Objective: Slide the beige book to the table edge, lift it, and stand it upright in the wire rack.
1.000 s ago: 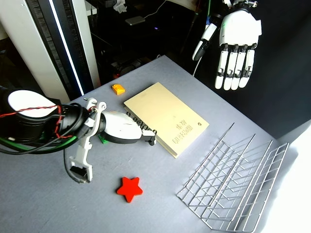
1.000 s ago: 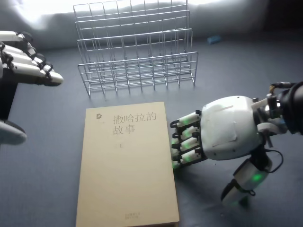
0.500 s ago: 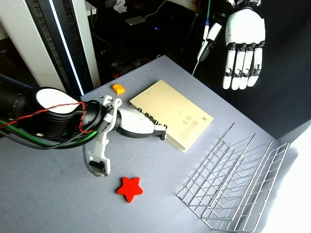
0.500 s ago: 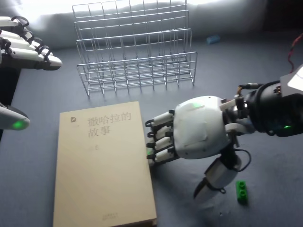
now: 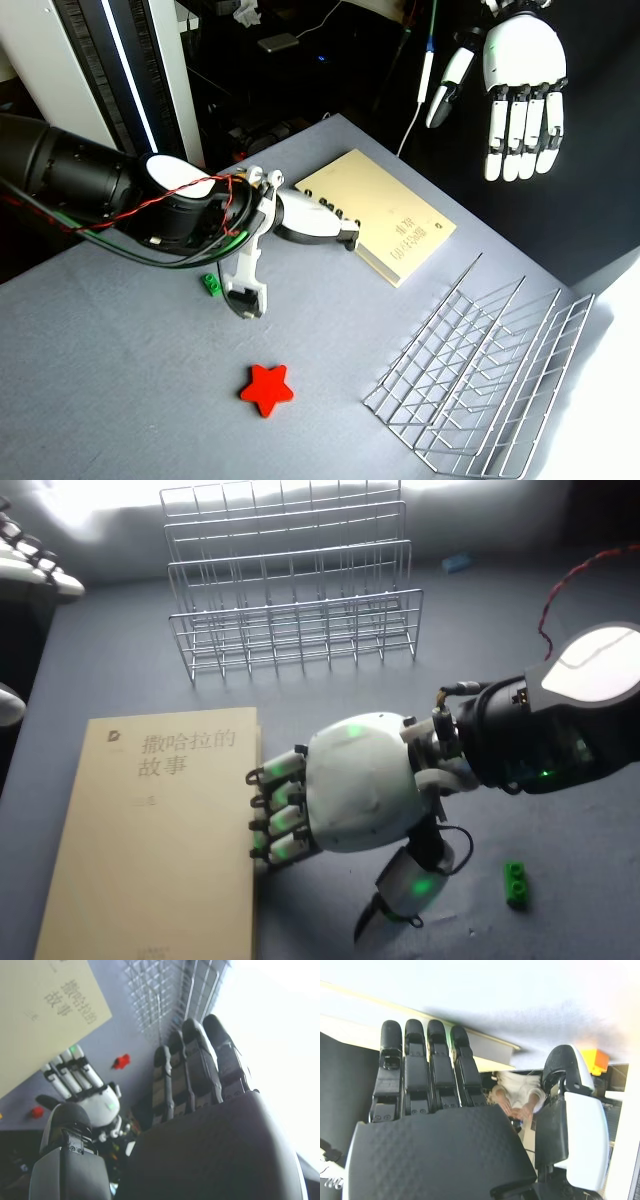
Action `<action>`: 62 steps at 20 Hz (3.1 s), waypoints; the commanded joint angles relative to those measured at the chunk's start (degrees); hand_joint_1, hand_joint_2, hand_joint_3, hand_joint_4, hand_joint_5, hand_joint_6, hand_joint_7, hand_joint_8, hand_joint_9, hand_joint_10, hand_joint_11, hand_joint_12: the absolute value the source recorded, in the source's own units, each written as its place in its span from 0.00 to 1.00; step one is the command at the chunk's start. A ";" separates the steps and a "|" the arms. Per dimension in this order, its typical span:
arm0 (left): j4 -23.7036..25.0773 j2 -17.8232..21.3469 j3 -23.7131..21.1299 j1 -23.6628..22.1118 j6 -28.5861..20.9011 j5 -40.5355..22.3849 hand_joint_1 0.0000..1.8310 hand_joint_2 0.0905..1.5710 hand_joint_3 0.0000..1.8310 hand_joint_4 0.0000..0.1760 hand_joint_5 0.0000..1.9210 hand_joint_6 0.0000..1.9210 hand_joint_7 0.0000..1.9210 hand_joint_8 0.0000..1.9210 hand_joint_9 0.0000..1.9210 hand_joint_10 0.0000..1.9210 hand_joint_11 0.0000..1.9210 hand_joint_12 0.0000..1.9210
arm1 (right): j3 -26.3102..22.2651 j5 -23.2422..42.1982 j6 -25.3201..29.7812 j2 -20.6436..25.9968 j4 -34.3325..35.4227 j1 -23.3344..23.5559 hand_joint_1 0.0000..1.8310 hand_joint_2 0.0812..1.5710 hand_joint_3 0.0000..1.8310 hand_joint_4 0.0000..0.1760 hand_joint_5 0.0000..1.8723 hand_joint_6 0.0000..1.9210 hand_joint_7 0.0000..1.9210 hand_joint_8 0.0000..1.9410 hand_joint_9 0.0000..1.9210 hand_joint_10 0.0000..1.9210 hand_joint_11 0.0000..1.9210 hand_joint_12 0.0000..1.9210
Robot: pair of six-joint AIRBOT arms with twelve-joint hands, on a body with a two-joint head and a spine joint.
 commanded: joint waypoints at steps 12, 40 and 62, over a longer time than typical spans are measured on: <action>-0.54 -0.61 -0.12 -1.00 -14.34 10.77 0.12 0.67 0.00 0.00 0.16 0.00 0.17 0.00 0.16 0.00 0.00 0.36 | 4.05 -0.54 -1.21 -3.15 2.48 -0.05 0.08 0.64 0.00 0.00 0.14 0.00 0.16 0.00 0.17 0.00 0.00 0.47; -13.02 -1.07 0.57 16.77 -56.06 24.90 0.14 0.66 0.00 0.00 0.17 0.00 0.17 0.00 0.16 0.00 0.00 0.37 | 8.84 -2.67 -0.21 -11.13 2.59 2.74 0.08 0.64 0.00 0.00 0.12 0.00 0.16 0.00 0.17 0.00 0.00 0.46; -21.71 -0.63 -2.30 23.22 -65.20 33.69 0.33 0.60 0.00 0.00 0.17 0.00 0.17 0.00 0.16 0.00 0.00 0.35 | 11.20 -3.85 -0.94 -15.33 2.60 3.31 0.09 0.64 0.00 0.00 0.13 0.00 0.15 0.00 0.16 0.00 0.00 0.43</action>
